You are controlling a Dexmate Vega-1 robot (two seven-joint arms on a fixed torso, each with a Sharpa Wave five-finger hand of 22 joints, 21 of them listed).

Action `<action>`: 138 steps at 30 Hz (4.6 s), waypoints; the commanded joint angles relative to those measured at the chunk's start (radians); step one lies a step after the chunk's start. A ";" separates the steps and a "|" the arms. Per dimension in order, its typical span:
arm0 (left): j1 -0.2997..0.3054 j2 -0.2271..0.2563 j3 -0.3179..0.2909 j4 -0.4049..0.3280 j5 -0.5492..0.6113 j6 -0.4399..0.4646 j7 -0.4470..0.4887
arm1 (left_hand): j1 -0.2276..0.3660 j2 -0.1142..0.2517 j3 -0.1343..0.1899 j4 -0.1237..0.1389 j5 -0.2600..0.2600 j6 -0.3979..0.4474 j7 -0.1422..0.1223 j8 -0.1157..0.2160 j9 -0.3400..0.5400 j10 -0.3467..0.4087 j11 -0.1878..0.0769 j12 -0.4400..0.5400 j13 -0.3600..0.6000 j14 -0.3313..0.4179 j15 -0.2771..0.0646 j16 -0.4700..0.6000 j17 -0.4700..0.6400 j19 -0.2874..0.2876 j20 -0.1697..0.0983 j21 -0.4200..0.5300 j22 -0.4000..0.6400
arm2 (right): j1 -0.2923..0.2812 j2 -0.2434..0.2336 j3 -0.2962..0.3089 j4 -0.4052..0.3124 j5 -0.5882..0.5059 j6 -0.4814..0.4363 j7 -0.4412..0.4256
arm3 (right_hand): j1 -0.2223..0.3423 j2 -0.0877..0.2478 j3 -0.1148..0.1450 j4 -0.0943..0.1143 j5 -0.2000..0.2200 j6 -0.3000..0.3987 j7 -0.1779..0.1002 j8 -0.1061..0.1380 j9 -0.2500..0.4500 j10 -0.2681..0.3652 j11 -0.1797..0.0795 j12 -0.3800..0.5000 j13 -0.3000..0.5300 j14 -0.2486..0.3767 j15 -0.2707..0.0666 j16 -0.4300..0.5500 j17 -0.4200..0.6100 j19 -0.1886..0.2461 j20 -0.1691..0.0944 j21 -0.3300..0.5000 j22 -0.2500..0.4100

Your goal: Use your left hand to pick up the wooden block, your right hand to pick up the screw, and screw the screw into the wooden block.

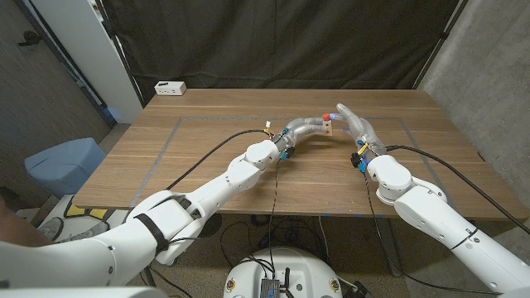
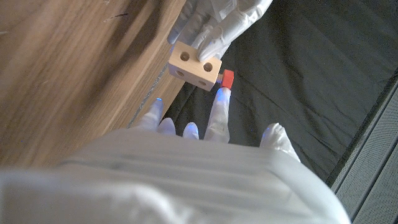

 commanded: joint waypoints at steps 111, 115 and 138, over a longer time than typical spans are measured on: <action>-0.010 -0.006 0.011 -0.005 0.010 0.020 0.001 | -0.053 0.066 0.085 0.084 0.003 0.081 0.074 0.007 0.005 0.009 0.002 0.007 0.004 0.007 0.006 0.006 0.001 0.009 0.005 0.002 0.006 | 0.022 -0.039 0.017 0.041 0.050 0.021 0.085 | -0.042 -0.013 0.004 0.014 0.004 -0.223 -0.034 -0.043 0.006 -0.143 0.045 -0.024 0.000 -0.073 0.036 -0.017 0.008 -0.028 0.001 -0.012 0.005; -0.011 -0.007 0.011 -0.004 0.010 0.020 0.001 | -0.052 0.066 0.085 0.083 0.003 0.082 0.074 0.007 0.005 0.010 0.003 0.008 0.004 0.008 0.006 0.006 0.001 0.009 0.004 0.002 0.006 | 0.023 -0.040 0.016 0.042 0.052 0.021 0.085 | -0.043 -0.013 0.005 0.014 0.005 -0.211 -0.032 -0.037 0.006 -0.139 0.044 -0.021 0.000 -0.072 0.036 -0.016 0.008 -0.028 0.002 -0.010 0.005; -0.010 -0.010 0.009 0.005 0.006 0.018 0.000 | -0.055 0.067 0.086 0.085 0.002 0.080 0.076 0.007 0.005 0.008 0.002 0.007 0.003 0.007 0.009 0.006 0.002 0.009 0.005 0.002 0.006 | 0.017 -0.048 0.015 0.020 0.044 0.005 0.059 | -0.041 -0.009 0.010 0.012 0.008 -0.156 -0.014 -0.020 0.006 -0.105 0.033 -0.008 -0.001 -0.057 0.033 -0.007 0.005 -0.017 0.002 -0.001 0.005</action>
